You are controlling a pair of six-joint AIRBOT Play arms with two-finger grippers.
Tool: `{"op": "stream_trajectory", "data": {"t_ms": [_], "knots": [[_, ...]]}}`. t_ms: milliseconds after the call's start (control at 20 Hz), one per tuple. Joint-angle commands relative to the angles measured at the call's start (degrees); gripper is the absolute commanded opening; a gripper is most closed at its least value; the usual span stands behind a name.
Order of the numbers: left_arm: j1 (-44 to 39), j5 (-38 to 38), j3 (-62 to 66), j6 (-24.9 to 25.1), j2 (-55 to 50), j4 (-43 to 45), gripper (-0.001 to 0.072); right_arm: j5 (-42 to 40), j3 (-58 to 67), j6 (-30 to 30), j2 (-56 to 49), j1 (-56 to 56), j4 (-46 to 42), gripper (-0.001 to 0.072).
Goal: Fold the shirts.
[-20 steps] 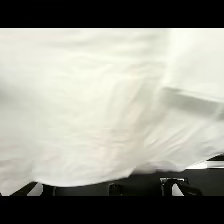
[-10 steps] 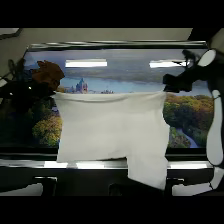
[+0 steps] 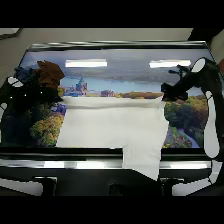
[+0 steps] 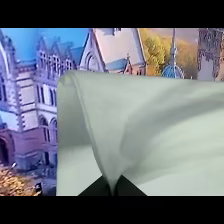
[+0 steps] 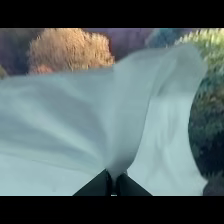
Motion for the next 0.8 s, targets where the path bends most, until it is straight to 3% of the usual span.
{"op": "stream_trajectory", "data": {"t_ms": [0, 200, 700, 750], "knots": [[0.4, -5.0, 0.6, -0.2, -2.3, 4.4, 0.0031, 4.8, -8.7, 0.1, 0.9, 1.8, -0.7, 0.0051], [0.2, -9.8, 0.6, -0.2, -5.6, 4.3, 0.0031, -1.8, -16.5, 2.6, 0.9, 4.2, -0.6, 0.0051], [0.7, -11.6, 0.6, 0.7, -6.1, 6.8, 0.0033, -4.3, -16.6, 6.3, 0.9, 4.2, -4.7, 0.0054], [0.7, -11.6, 0.6, 0.6, -6.1, 6.4, 0.0094, -4.3, -16.6, 6.3, 0.9, 4.2, -3.8, 0.0106]]}}
